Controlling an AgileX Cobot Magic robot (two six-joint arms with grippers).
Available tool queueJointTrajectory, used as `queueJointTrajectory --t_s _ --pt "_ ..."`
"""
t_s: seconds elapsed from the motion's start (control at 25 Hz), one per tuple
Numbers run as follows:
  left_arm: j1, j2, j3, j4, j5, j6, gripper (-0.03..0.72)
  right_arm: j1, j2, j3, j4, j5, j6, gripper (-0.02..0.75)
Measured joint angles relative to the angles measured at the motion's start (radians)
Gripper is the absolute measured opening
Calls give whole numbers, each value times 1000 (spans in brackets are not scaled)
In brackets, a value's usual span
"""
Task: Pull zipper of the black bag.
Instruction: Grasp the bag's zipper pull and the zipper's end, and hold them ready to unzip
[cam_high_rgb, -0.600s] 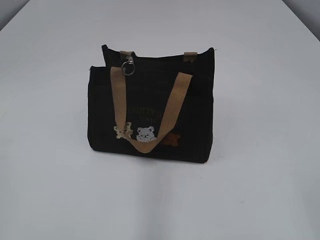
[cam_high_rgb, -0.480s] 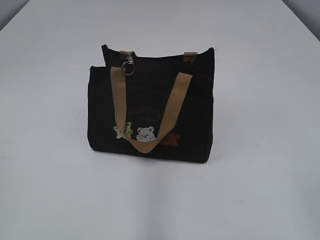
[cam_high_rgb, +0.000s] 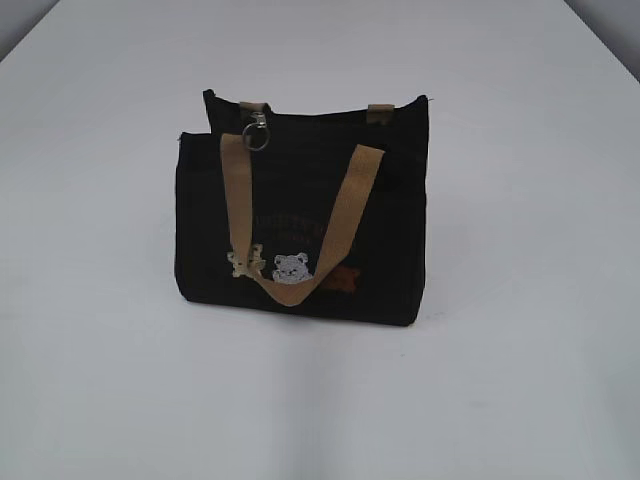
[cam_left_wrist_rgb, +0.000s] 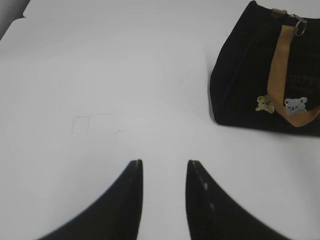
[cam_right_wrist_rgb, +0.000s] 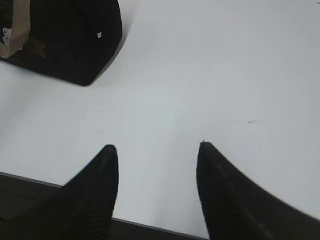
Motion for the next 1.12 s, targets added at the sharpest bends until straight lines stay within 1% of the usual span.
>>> queueJointTrajectory --t_s 0.24,0.32,0.36,0.4,0.44,0.48,0.56,0.64,0.68,0.72,0.8,0.88,0.92,1.0,1.12 --pt "0 -1 0 -13 -1 0 226 0 0 0 0 0 0 398" --pt "0 9 -3 -53 -11 6 226 0 0 0 0 0 0 398" --pt "0 33 -8 -81 -39 34 228 0 0 0 0 0 0 398" --pt "0 73 -12 -137 -99 83 235 0 0 0 0 0 0 398" --pt "0 118 -13 -213 -181 175 248 0 0 0 0 0 0 398" --pt "0 184 -14 -286 -255 297 267 0 0 0 0 0 0 398" --pt "0 349 -14 -487 -433 557 314 0 0 0 1 0 0 398" --pt "0 517 -17 -700 -554 870 365 0 0 0 9 0 0 398" --pt "0 612 -19 -815 -591 1005 386 0 0 0 14 0 0 398" --pt "0 694 -25 -920 -607 1164 403 0 0 0 16 0 0 398" --pt "0 911 -45 -1075 -593 1459 421 0 0 0 19 0 0 398" --pt "0 1065 -75 -1204 -569 1668 428 0 0 0 20 0 0 398" --pt "0 1139 -91 -1248 -554 1751 430 0 0 0 21 0 0 398" --pt "0 1262 -134 -1311 -535 1861 435 0 0 0 25 0 0 398" --pt "0 1426 -196 -1341 -462 1976 456 0 0 0 28 0 0 398"
